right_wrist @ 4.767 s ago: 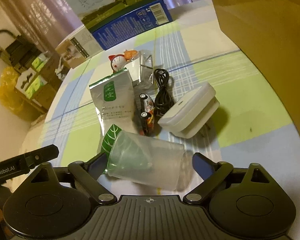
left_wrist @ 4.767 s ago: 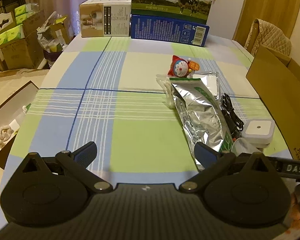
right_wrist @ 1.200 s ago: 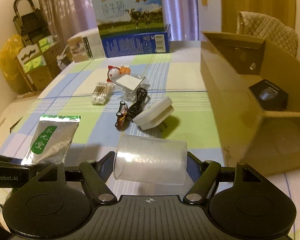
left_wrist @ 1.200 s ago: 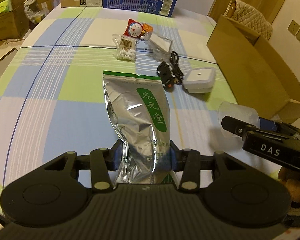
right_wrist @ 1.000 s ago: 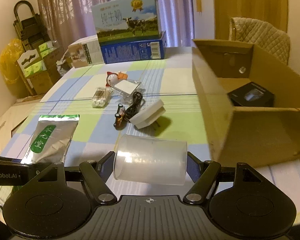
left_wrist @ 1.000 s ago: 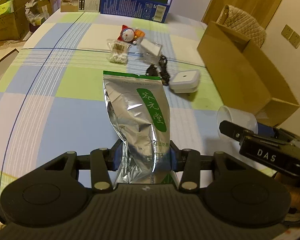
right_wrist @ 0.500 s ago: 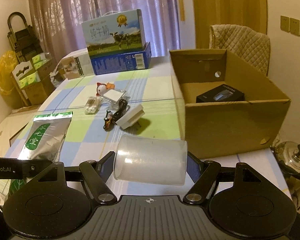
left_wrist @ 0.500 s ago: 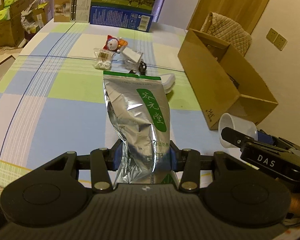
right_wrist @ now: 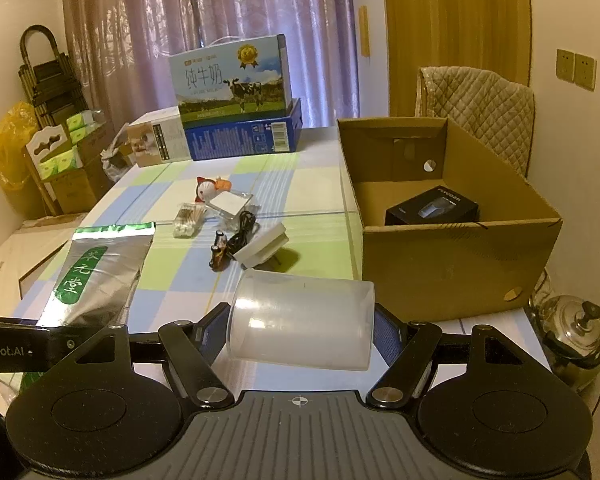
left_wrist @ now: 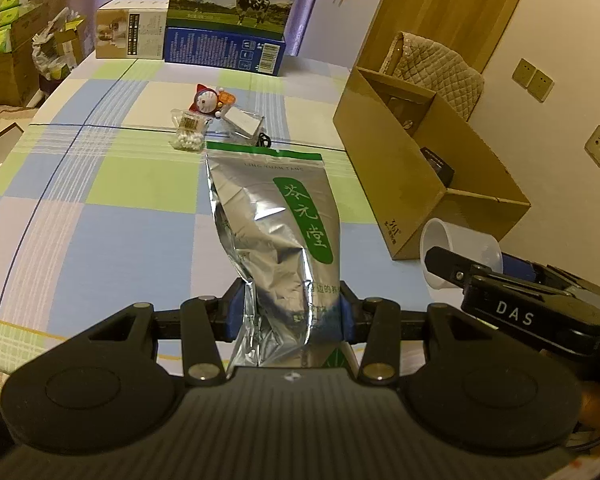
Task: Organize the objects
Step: 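Carry the foil bag and the cup over the cardboard box with both tools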
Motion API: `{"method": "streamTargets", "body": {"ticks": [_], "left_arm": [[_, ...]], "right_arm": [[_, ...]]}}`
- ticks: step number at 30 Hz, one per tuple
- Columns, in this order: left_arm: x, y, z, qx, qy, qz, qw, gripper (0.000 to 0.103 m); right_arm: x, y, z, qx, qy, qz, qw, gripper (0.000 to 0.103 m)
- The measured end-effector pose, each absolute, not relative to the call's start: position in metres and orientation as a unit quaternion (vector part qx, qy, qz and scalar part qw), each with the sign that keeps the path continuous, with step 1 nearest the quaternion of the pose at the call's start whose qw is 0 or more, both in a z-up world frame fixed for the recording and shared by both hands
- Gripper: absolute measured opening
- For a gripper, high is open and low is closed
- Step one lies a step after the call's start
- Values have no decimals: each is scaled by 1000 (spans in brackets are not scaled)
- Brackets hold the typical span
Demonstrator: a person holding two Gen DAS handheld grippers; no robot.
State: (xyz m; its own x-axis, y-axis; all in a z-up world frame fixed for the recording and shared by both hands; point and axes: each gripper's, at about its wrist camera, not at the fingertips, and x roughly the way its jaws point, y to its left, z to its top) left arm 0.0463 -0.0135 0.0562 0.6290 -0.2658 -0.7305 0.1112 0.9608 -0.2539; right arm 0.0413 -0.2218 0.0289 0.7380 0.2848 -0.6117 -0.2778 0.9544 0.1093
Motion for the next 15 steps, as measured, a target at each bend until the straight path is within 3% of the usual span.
{"method": "streamTargets", "body": {"ticks": [15], "left_arm": [[51,-31,60,-86,414,-118,899,40]], "right_arm": [[43,-237,33,10,325,136,936,70]]}}
